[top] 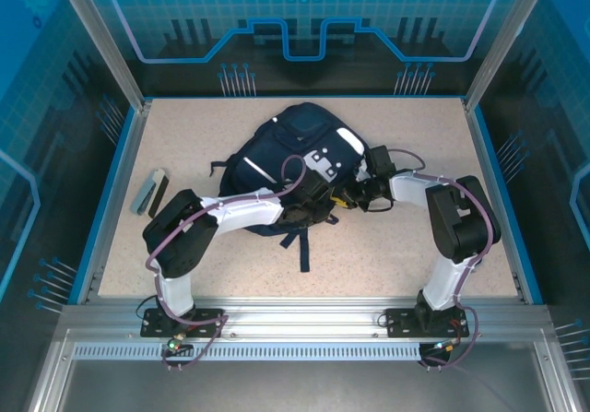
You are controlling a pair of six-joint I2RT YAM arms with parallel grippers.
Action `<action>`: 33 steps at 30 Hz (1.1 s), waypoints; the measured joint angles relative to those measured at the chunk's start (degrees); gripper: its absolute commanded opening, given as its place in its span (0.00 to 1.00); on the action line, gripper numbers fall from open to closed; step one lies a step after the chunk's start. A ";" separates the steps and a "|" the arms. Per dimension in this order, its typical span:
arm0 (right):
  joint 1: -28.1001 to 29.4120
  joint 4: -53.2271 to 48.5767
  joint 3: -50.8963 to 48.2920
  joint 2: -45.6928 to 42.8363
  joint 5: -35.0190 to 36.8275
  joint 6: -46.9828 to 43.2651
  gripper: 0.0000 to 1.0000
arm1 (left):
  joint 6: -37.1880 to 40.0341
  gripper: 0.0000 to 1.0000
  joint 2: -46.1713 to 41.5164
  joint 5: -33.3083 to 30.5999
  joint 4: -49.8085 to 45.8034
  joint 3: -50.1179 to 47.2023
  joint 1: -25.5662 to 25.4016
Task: Pack the student bag
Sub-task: Unzip the student bag at the center of the table.
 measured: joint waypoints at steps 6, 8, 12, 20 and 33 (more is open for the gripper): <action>0.31 -0.28 0.00 -0.13 0.02 0.00 0.13 | -1.79 0.25 -0.85 -1.46 0.07 -1.16 -0.13; 0.39 -0.39 0.00 -0.31 0.24 0.00 0.13 | -2.54 0.23 -0.85 -1.90 -0.26 -1.16 -0.15; 0.46 -0.59 0.00 -0.46 0.52 0.00 0.12 | -3.48 0.19 -0.85 -2.27 -0.50 -1.18 -0.15; 0.63 -1.31 0.02 -0.81 1.70 -0.04 0.08 | -5.03 0.00 -1.01 -2.38 -0.48 -1.44 -0.15; -1.03 -11.37 3.96 -1.79 6.86 -5.27 0.02 | 6.69 0.00 -10.40 -4.04 -4.74 -4.90 -0.24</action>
